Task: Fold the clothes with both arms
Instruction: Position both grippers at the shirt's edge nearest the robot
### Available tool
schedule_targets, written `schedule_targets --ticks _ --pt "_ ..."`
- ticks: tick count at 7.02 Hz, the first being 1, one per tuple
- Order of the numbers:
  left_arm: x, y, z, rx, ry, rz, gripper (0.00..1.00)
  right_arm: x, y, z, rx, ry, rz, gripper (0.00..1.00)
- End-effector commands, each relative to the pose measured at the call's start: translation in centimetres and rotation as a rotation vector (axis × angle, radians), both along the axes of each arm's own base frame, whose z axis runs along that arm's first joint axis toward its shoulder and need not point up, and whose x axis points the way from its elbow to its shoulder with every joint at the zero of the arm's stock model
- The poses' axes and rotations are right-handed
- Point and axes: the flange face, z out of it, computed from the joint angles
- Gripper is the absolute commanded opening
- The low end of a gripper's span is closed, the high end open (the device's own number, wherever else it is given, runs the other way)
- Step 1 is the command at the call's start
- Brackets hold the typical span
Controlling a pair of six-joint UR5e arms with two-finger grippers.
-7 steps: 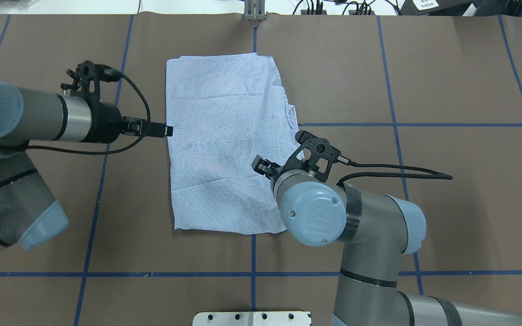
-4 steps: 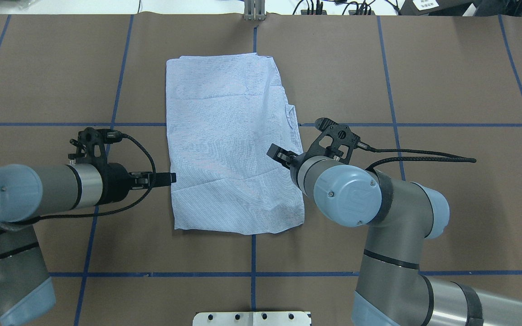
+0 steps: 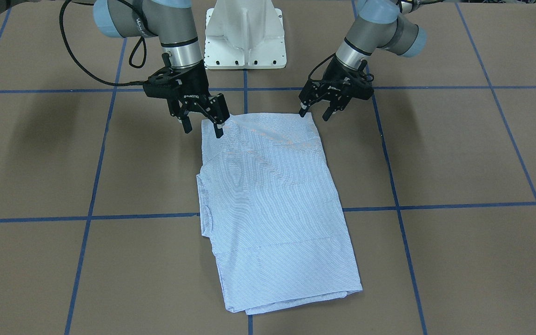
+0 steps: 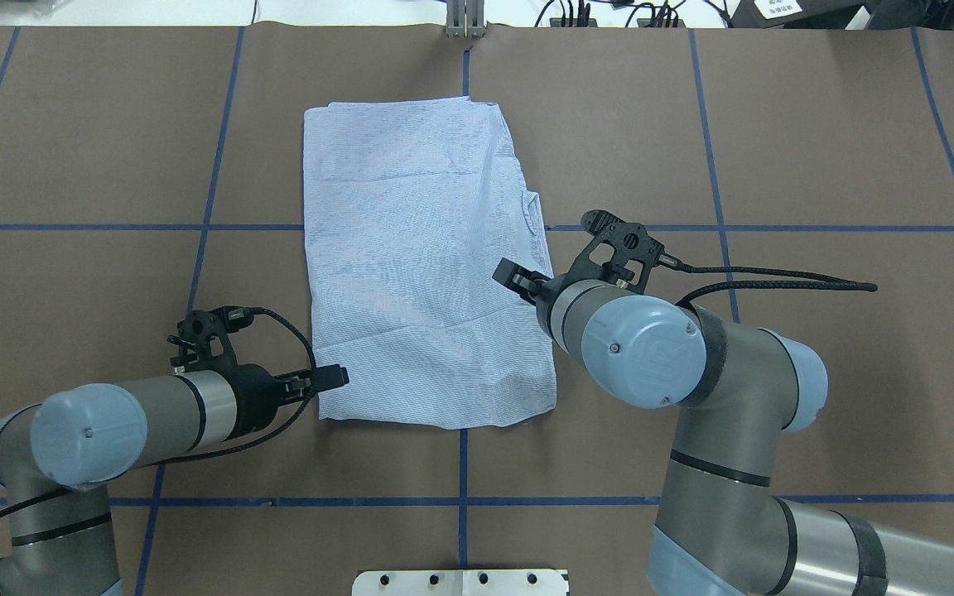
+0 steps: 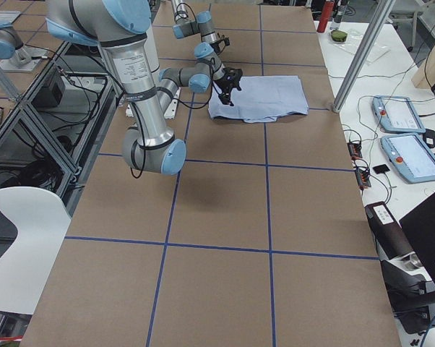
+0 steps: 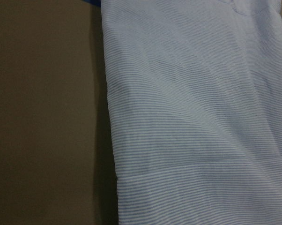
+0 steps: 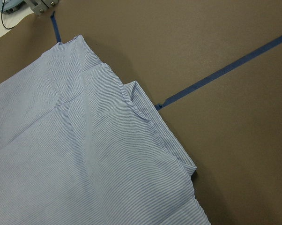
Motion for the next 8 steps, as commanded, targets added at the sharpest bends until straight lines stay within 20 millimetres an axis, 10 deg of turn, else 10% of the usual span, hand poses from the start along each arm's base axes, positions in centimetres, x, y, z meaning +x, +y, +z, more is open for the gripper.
schedule_targets --ticks 1,6,7,8 --pt "2.4 -0.1 0.6 -0.022 -0.012 -0.019 0.79 0.0 0.1 0.1 -0.001 0.001 -0.001 1.0" --pt "3.9 1.8 0.0 -0.018 -0.004 0.019 0.67 0.0 0.1 -0.1 0.001 -0.003 -0.001 1.0" --pt "3.8 1.8 -0.1 -0.018 -0.001 0.019 0.54 0.0 0.2 -0.1 0.001 -0.003 -0.003 1.0" --pt "3.7 1.9 -0.3 -0.015 0.003 0.02 0.12 -0.1 0.2 0.0 0.0 0.0 -0.002 1.0"
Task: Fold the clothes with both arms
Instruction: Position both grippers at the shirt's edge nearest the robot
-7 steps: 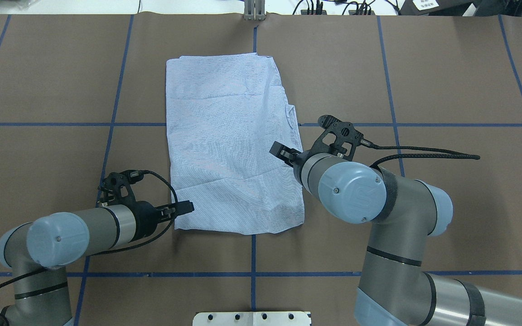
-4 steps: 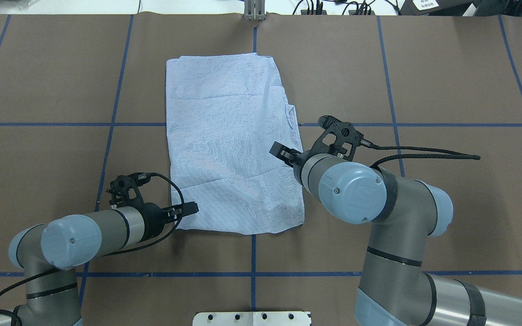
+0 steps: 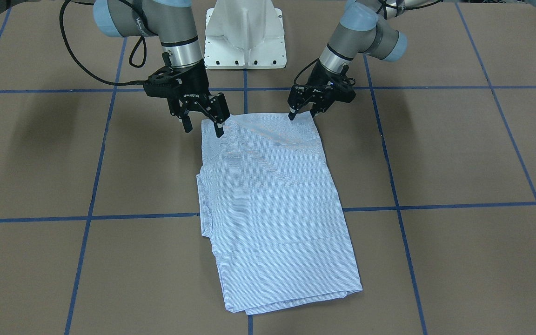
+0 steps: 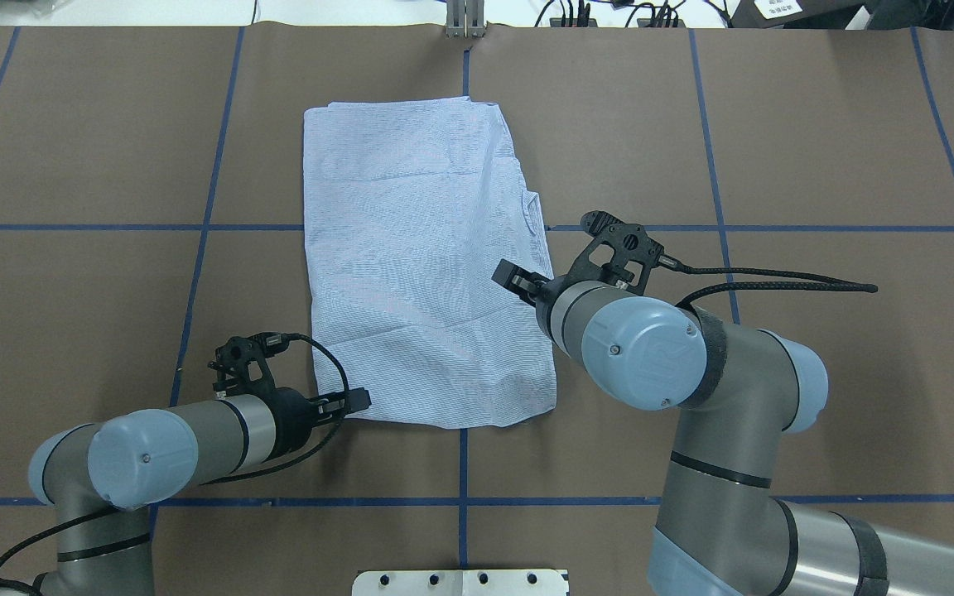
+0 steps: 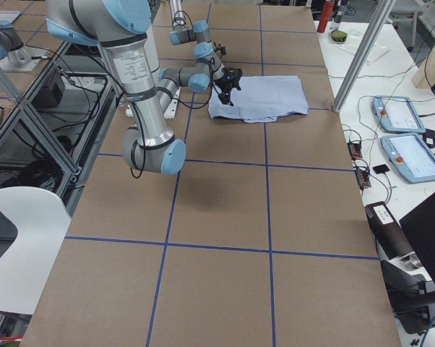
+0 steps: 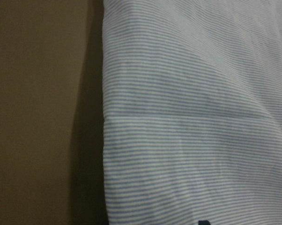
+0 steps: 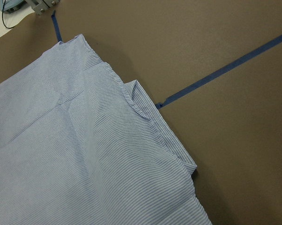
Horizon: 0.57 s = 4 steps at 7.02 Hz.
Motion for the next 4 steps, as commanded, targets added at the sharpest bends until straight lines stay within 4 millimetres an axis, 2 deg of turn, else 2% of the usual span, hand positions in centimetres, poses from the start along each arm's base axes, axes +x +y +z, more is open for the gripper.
schedule_targets --ticks 1,2,4 --pt "-0.5 0.1 -1.2 0.006 0.024 0.0 0.0 -0.4 0.2 0.4 -0.007 0.004 0.002 1.0" --pt "-1.1 0.3 -2.3 0.011 0.047 0.003 0.0 -0.8 0.6 0.7 -0.017 0.006 0.004 1.0" --pt "-1.4 0.4 -2.9 0.014 0.058 0.004 0.0 -2.6 1.8 2.0 -0.124 -0.023 0.054 1.0"
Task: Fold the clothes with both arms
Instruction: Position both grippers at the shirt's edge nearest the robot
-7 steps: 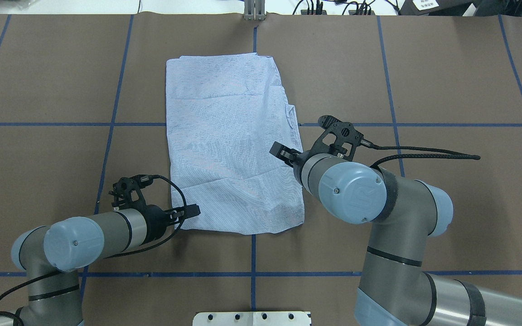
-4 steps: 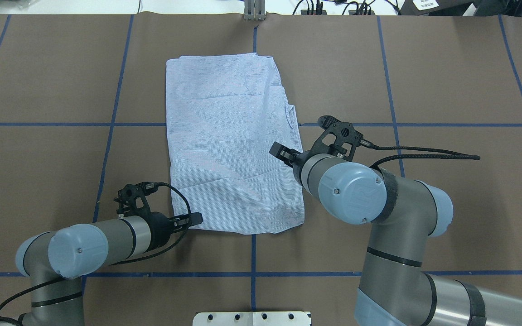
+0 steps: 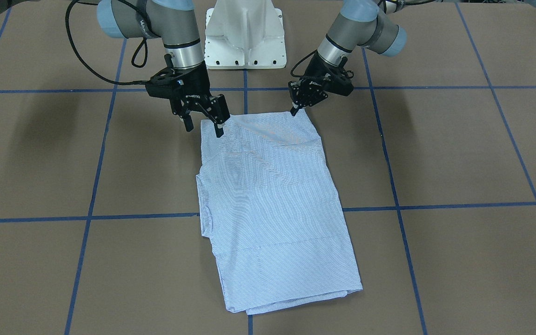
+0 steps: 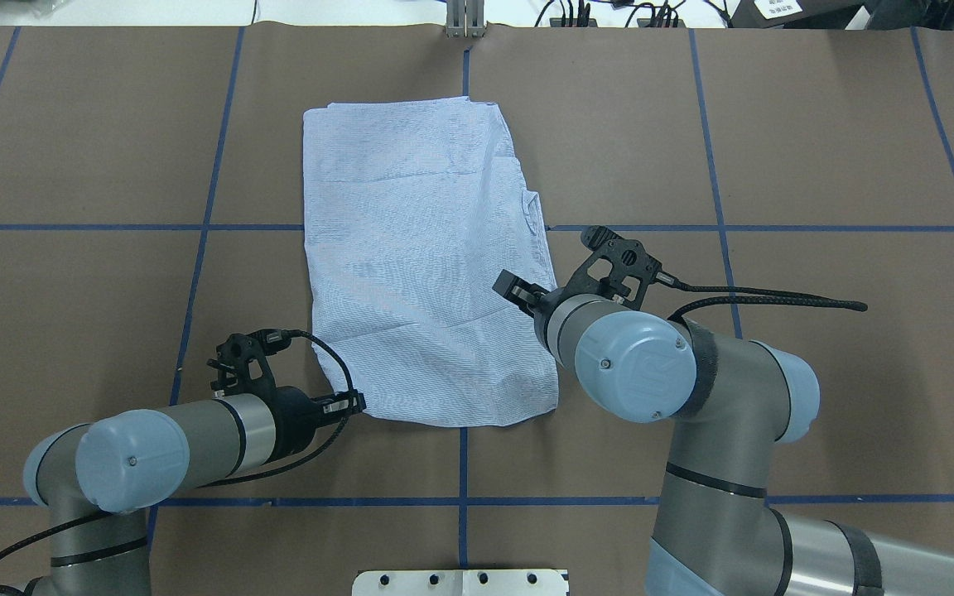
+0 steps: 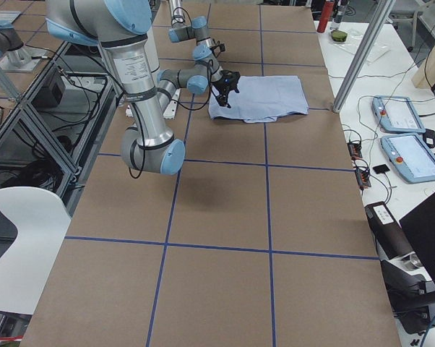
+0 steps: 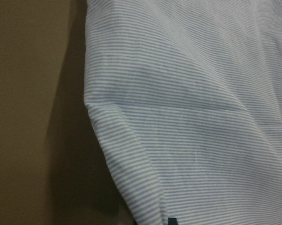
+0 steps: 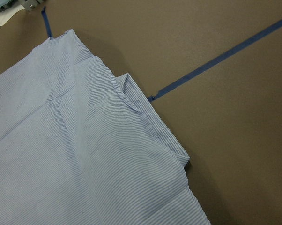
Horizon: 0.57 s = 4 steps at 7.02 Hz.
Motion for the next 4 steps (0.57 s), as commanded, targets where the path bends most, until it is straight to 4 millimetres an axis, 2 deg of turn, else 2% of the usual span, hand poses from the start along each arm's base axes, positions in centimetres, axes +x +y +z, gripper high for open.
schedule_targets --ticks 1,2,4 --pt "-0.1 0.1 -0.4 0.002 0.008 0.001 0.0 -2.7 1.1 2.4 -0.11 -0.011 0.059 1.0" --pt "-0.2 0.1 -0.6 0.003 0.012 0.001 0.0 -3.9 1.4 3.1 -0.113 0.0 0.069 1.0" --pt "-0.3 0.1 -0.6 0.004 0.014 0.0 0.0 -5.9 3.3 3.9 -0.127 0.019 0.074 1.0"
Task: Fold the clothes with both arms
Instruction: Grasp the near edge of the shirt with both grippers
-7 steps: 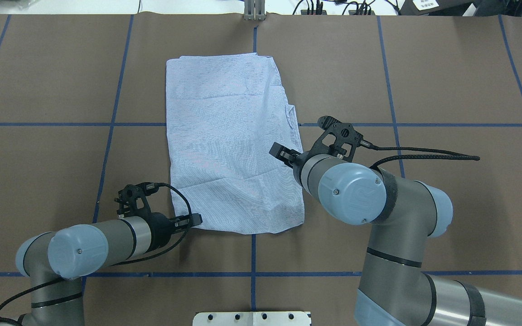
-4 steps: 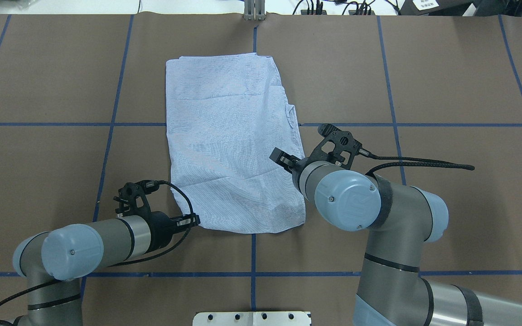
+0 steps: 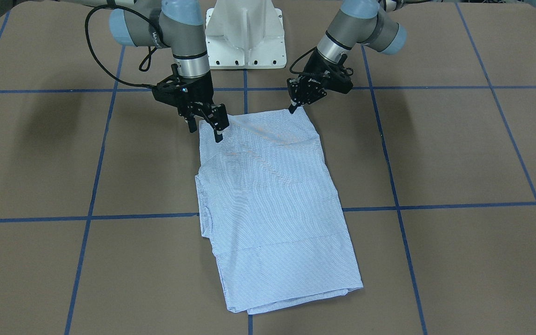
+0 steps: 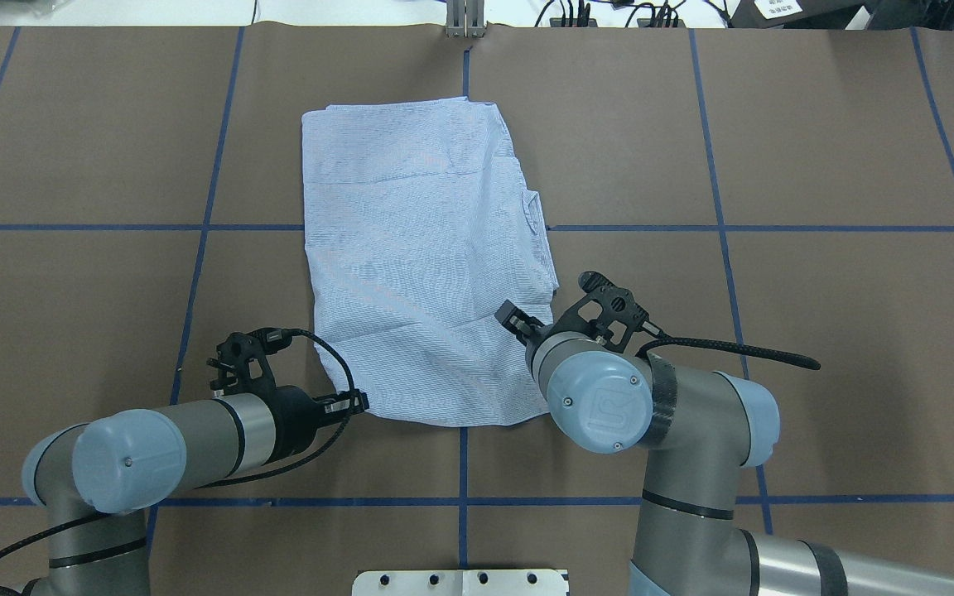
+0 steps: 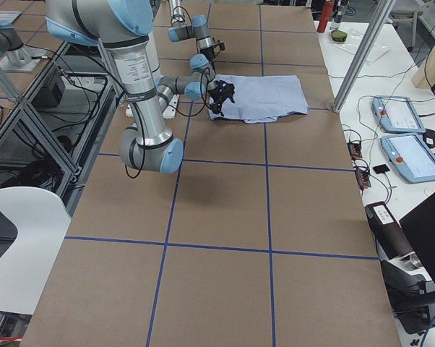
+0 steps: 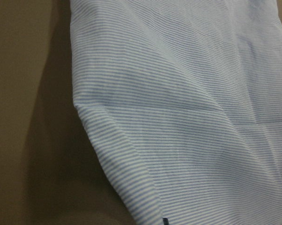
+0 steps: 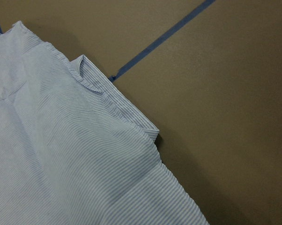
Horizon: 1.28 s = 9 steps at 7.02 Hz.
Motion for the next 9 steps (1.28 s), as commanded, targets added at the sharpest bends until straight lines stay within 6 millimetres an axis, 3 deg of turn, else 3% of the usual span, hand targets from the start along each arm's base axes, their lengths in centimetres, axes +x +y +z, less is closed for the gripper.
schedule_targets --ticks 1,3,7,8,9 --pt "-0.3 0.0 -0.3 0.002 0.007 -0.001 0.0 -1.9 2.0 0.8 -0.008 0.018 -0.005 1.0" --pt "-0.3 0.0 -0.4 0.003 0.008 -0.003 0.0 -2.7 2.4 1.5 -0.022 0.031 -0.006 1.0" --pt "-0.4 0.1 -0.3 0.003 0.008 -0.003 0.0 -4.3 2.0 -0.5 -0.041 0.009 0.015 0.95" --pt "-0.4 0.1 -0.3 0.003 0.008 -0.003 0.0 -4.4 2.1 -0.5 -0.054 0.001 0.027 0.88" --pt "-0.4 0.1 -0.4 0.003 0.01 -0.003 0.0 -4.6 2.3 -0.8 -0.072 -0.021 0.054 0.69"
